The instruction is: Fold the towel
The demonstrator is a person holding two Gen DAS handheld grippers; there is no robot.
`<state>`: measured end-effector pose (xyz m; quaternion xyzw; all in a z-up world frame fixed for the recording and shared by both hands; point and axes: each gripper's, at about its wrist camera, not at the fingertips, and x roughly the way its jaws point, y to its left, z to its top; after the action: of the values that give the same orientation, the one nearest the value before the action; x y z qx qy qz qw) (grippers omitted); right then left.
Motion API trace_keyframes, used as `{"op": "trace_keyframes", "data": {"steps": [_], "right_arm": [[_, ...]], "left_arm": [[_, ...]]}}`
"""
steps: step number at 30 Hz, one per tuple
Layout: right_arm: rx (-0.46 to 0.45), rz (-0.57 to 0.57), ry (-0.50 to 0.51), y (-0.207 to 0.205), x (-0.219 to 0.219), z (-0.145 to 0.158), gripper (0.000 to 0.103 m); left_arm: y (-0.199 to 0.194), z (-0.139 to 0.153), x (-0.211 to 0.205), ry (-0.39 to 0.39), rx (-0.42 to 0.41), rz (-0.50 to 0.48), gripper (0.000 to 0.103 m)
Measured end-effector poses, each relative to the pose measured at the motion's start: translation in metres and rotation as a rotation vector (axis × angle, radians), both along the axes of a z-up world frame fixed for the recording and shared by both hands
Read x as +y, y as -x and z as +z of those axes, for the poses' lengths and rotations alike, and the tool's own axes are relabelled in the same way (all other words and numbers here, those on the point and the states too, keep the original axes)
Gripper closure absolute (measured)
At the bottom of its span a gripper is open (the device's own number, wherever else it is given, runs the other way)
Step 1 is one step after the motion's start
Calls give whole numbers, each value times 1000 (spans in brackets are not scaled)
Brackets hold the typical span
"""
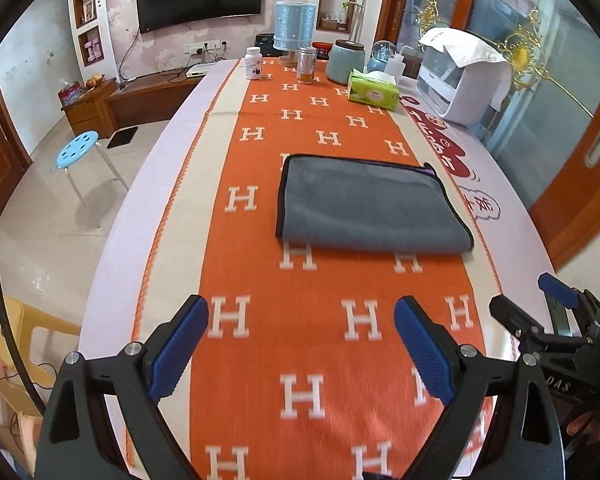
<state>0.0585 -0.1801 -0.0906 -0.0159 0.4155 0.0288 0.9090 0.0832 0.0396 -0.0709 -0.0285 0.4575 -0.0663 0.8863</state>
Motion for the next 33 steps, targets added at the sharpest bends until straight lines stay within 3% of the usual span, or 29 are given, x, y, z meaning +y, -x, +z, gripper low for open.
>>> {"op": "trace_keyframes", "data": {"steps": [10,22,33], "right_arm": [[32,46,-31,52,21,23,0],[44,28,-70,88,23,63,0],[27,-39,-106,114,22,75,0]], "left_arm": [[59,25,-3,-32,4,-20,9],[89,65,-17,-67,-82,-10,9],[105,69,-17,-63,-90,46,9]]}}
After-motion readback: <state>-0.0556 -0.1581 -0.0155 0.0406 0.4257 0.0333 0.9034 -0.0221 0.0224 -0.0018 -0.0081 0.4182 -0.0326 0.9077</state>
